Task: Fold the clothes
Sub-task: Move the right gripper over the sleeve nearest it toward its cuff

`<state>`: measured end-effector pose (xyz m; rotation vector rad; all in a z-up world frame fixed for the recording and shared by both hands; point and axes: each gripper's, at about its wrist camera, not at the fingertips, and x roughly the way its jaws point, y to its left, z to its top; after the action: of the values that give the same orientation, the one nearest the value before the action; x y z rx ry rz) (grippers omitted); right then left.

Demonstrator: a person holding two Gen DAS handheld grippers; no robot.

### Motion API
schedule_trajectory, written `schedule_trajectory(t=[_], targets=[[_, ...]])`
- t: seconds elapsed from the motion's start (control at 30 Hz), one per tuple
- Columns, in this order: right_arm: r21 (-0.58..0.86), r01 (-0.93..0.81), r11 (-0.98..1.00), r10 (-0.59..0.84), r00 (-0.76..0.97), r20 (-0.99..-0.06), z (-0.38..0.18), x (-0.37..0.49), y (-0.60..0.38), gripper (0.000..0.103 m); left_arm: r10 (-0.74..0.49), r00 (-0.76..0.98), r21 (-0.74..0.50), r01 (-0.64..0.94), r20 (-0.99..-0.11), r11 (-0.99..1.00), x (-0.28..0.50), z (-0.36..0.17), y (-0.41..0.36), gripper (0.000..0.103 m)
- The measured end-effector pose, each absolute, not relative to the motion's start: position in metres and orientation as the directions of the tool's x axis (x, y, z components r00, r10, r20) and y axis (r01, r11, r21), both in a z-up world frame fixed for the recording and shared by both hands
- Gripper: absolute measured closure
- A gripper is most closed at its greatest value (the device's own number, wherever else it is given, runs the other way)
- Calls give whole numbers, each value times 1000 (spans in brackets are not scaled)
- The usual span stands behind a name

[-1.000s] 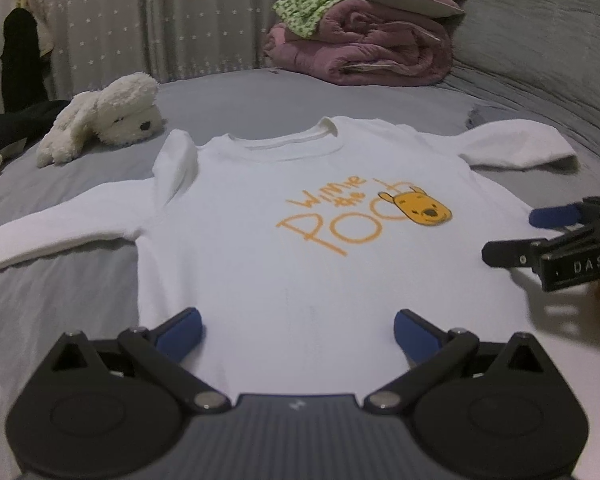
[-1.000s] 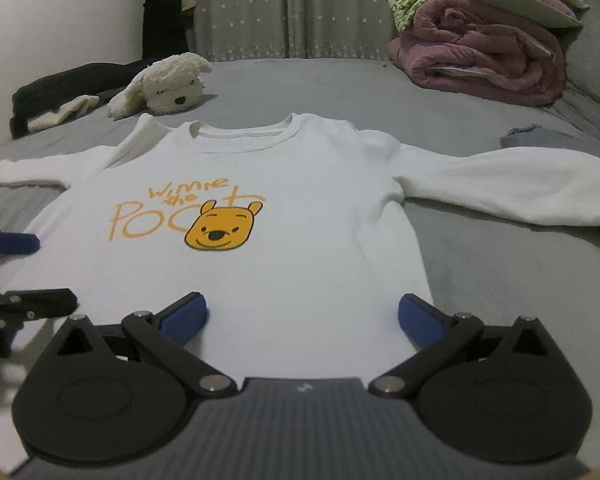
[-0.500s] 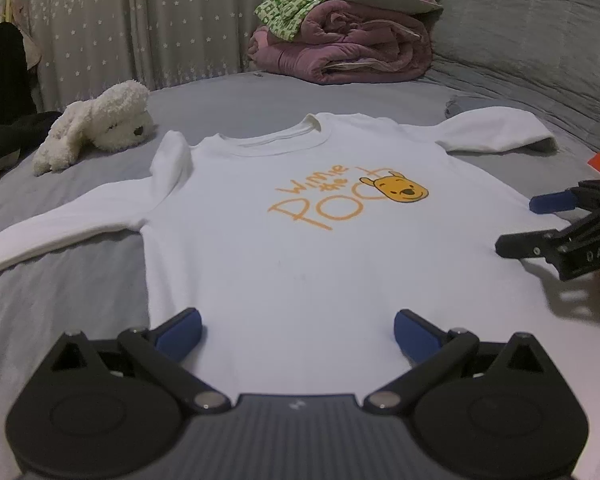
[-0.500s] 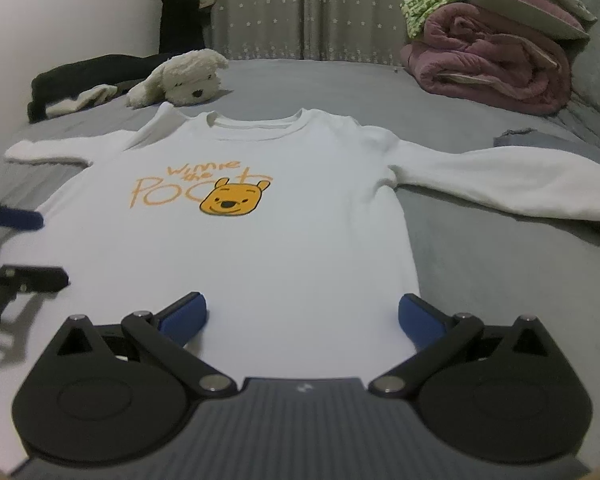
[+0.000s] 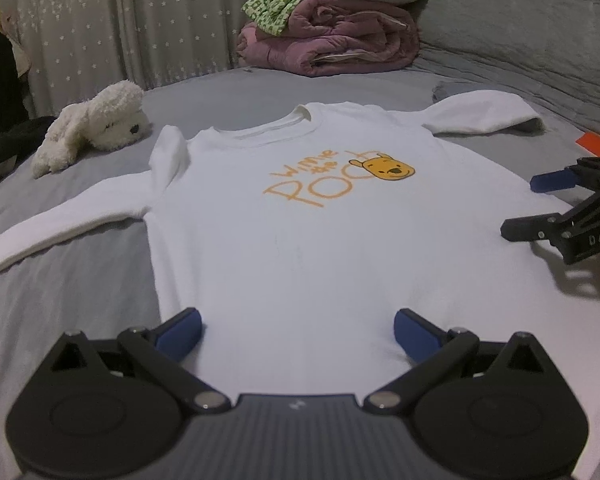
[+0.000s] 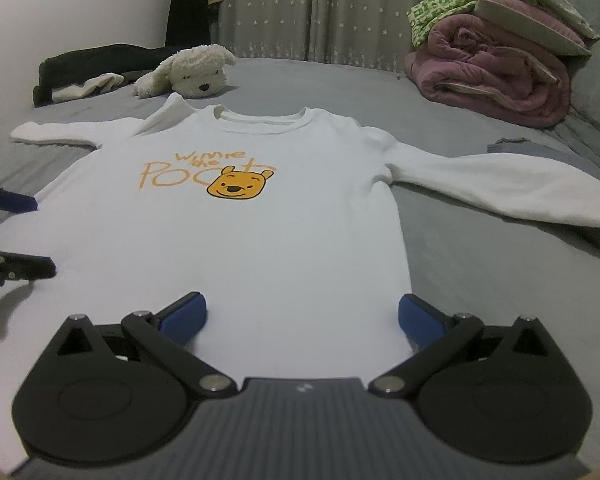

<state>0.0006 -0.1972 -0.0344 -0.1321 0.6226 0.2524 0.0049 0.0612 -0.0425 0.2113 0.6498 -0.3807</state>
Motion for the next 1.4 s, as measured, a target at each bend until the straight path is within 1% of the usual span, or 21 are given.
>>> schedule_trajectory(t=[0.2,0.37,0.47,0.57,0.8,0.9,1.0,1.13,1.4], targets=[[-54,-264,963,179,776,-605,-33,-4,-200,0,-283,725,72,416,-628,907,2,-41,63,0],[-29,-245,969,174,760,-626,-32,-9,-206,0,-278,713,76,421,-644,904,-4,-39,65,0],[-19,-236,972,170,751,-638,-31,-12,-208,0,-273,693,74,426,-667,902,-8,-36,66,0],[-20,-226,974,159,740,-653,-30,-14,-208,0,-255,675,98,438,-692,894,-16,-32,66,0],[-13,-220,975,132,630,-765,-18,-13,-210,0,-232,580,65,444,-781,893,-9,-19,71,0],[26,-197,980,139,584,-800,-13,-3,-215,0,-212,550,34,402,-808,915,4,-16,75,0],[59,-133,989,125,573,-810,-9,10,-223,0,-187,561,12,333,-806,943,16,-14,76,0],[82,-64,995,104,597,-796,-2,24,-233,0,-165,579,-5,267,-798,964,32,-11,69,0],[140,77,987,60,634,-771,-5,53,-259,0,-175,658,-44,210,-733,977,55,1,45,0]])
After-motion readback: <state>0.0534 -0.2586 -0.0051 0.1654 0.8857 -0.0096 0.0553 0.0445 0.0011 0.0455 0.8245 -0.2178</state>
